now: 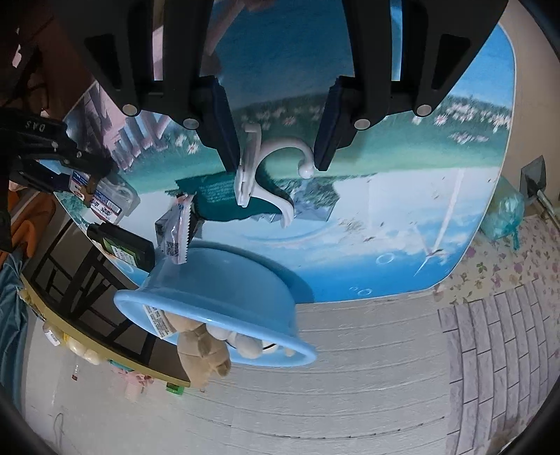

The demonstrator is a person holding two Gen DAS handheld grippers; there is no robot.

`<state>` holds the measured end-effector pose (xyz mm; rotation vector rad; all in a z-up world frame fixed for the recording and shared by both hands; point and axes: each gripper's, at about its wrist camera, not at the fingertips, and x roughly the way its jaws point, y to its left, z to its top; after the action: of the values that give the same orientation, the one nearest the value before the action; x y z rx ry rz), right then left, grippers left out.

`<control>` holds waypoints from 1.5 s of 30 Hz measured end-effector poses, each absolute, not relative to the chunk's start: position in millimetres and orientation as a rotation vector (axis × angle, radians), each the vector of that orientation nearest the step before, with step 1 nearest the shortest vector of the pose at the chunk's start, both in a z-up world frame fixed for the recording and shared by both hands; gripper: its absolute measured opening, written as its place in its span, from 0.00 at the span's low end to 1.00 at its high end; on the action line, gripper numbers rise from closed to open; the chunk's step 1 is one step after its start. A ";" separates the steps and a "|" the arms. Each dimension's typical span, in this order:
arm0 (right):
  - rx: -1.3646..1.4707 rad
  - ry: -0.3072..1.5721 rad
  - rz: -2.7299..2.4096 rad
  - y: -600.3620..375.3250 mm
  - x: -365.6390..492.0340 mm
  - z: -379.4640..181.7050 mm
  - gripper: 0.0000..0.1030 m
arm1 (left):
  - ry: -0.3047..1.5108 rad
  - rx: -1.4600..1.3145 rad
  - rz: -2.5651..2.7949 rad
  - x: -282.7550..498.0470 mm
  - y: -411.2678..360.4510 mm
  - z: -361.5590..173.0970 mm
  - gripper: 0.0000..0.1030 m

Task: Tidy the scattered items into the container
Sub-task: 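Grasp the white plastic hook with the left tool while the right tool holds the toothpick box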

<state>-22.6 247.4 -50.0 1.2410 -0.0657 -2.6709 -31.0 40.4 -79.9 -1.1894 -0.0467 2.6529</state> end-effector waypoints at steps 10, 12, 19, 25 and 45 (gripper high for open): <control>1.239 -0.010 -2.681 242.6 -21.0 -50.7 0.58 | 0.050 -1.278 2.685 -4.3 25.3 -87.6 0.42; 1.235 -0.006 -2.682 241.8 -20.8 -50.5 0.58 | 0.050 -1.292 2.679 -2.0 24.1 -91.1 0.42; 1.242 -0.002 -2.674 242.0 -25.2 -49.7 0.58 | 0.056 -1.268 2.677 -6.2 28.2 -93.3 0.49; 1.234 0.016 -2.683 240.1 -29.6 -52.2 0.73 | 0.097 -1.230 2.678 -12.4 40.3 -97.5 0.66; 1.201 0.083 -2.694 231.6 -31.7 -60.5 1.00 | 0.099 -1.187 2.690 -14.7 45.1 -105.9 1.00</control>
<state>-31.7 231.6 -60.5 1.2006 0.0829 -2.6940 -14.7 45.1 -105.9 -1.1867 0.0991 2.6899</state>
